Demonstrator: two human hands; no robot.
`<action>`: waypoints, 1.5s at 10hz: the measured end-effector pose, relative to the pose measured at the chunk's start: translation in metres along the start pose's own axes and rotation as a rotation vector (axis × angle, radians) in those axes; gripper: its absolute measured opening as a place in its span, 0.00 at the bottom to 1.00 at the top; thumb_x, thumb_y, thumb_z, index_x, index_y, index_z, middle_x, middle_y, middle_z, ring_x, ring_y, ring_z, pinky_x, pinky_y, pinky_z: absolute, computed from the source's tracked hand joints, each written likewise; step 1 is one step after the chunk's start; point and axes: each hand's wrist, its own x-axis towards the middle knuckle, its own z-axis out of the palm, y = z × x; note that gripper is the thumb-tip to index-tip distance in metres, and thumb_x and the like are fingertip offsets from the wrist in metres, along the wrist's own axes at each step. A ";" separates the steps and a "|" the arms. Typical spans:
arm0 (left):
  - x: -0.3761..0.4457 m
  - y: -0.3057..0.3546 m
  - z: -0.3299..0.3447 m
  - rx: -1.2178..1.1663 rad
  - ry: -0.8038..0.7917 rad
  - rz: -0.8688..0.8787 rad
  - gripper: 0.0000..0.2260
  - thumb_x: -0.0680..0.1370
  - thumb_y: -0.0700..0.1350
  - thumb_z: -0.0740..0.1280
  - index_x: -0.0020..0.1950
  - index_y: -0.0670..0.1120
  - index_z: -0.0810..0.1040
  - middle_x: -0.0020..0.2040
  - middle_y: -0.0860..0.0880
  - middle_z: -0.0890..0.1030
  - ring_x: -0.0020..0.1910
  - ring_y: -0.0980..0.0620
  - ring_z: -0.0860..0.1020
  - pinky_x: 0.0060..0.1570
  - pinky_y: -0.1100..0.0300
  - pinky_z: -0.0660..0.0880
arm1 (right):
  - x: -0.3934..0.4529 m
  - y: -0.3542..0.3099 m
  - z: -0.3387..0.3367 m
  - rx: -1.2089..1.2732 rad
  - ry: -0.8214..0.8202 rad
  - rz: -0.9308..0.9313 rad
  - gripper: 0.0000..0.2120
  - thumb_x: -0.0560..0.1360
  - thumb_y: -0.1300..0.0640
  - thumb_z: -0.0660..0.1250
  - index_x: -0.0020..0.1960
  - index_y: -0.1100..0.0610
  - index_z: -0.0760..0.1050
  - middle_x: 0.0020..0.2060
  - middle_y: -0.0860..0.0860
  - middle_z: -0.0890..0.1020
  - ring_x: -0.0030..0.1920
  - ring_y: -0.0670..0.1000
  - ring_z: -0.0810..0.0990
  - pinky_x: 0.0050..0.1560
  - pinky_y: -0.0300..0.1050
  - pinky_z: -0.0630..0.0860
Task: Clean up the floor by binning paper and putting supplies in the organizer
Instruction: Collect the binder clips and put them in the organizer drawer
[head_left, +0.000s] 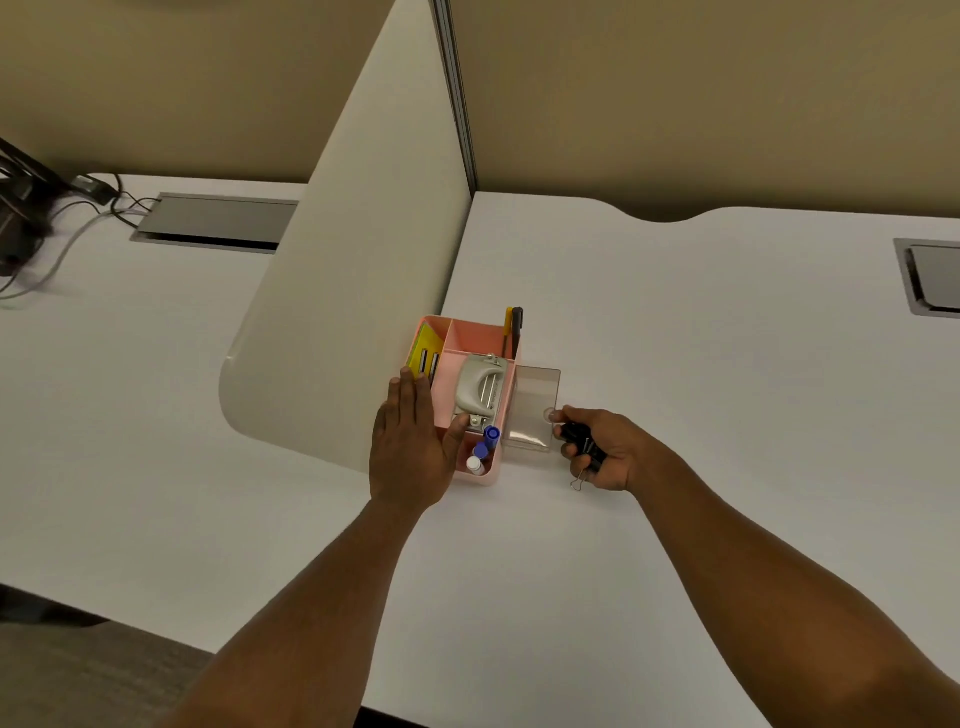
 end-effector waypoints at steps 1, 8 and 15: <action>0.000 0.001 -0.001 -0.012 0.002 0.002 0.46 0.73 0.73 0.34 0.80 0.42 0.48 0.80 0.43 0.52 0.79 0.44 0.50 0.77 0.49 0.52 | -0.003 -0.002 -0.007 -0.003 0.008 -0.009 0.15 0.79 0.53 0.64 0.41 0.57 0.85 0.34 0.51 0.80 0.26 0.47 0.71 0.20 0.35 0.65; 0.002 -0.002 0.003 -0.012 -0.004 -0.005 0.46 0.73 0.74 0.35 0.80 0.43 0.48 0.80 0.44 0.51 0.79 0.44 0.50 0.77 0.49 0.52 | -0.010 -0.001 -0.010 -0.017 0.299 -0.165 0.14 0.81 0.49 0.60 0.45 0.57 0.77 0.36 0.52 0.77 0.29 0.48 0.69 0.24 0.38 0.64; 0.001 0.000 0.003 0.003 0.005 -0.007 0.46 0.73 0.74 0.34 0.80 0.43 0.49 0.80 0.44 0.51 0.79 0.44 0.50 0.76 0.51 0.50 | -0.013 -0.004 0.076 0.096 0.251 -0.751 0.15 0.82 0.54 0.56 0.47 0.56 0.80 0.44 0.51 0.83 0.44 0.46 0.81 0.46 0.39 0.75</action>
